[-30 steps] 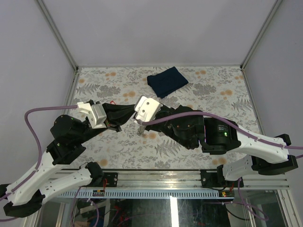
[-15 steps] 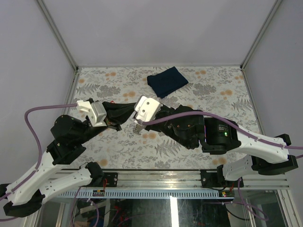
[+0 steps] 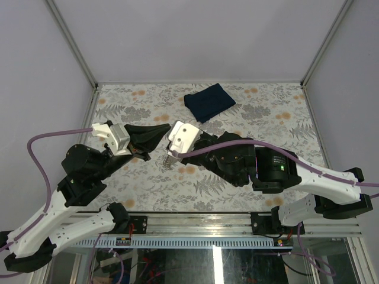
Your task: Put the keys on the keyring
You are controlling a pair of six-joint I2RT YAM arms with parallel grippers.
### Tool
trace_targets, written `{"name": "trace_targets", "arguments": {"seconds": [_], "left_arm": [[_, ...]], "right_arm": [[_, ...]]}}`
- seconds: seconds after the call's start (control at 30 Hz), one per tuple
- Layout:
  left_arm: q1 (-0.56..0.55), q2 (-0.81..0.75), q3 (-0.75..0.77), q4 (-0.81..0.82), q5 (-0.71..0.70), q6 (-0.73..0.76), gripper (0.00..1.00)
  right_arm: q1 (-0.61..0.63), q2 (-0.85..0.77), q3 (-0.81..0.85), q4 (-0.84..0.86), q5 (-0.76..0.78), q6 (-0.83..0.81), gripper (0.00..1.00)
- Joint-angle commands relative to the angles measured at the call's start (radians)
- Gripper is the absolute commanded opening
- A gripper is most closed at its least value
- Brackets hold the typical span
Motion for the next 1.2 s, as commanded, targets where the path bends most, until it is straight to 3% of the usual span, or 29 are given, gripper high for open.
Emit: {"name": "trace_targets", "arguments": {"seconds": [0.0,0.33,0.6,1.17], "left_arm": [[0.005,-0.009,0.000,0.054,0.036,-0.003,0.00],[0.005,-0.020,-0.004,0.034,0.018,-0.009,0.00],[0.005,-0.046,0.007,0.015,0.058,-0.025,0.00],[0.005,-0.074,0.008,0.004,0.234,-0.094,0.00]], "right_arm": [[0.001,-0.013,0.019,0.055,0.002,-0.014,0.00],[0.001,-0.077,-0.083,0.139,0.066,-0.124,0.00],[0.001,-0.339,-0.512,0.628,-0.188,-0.391,0.00],[0.000,-0.468,-0.780,0.888,-0.466,-0.770,0.00]]}}
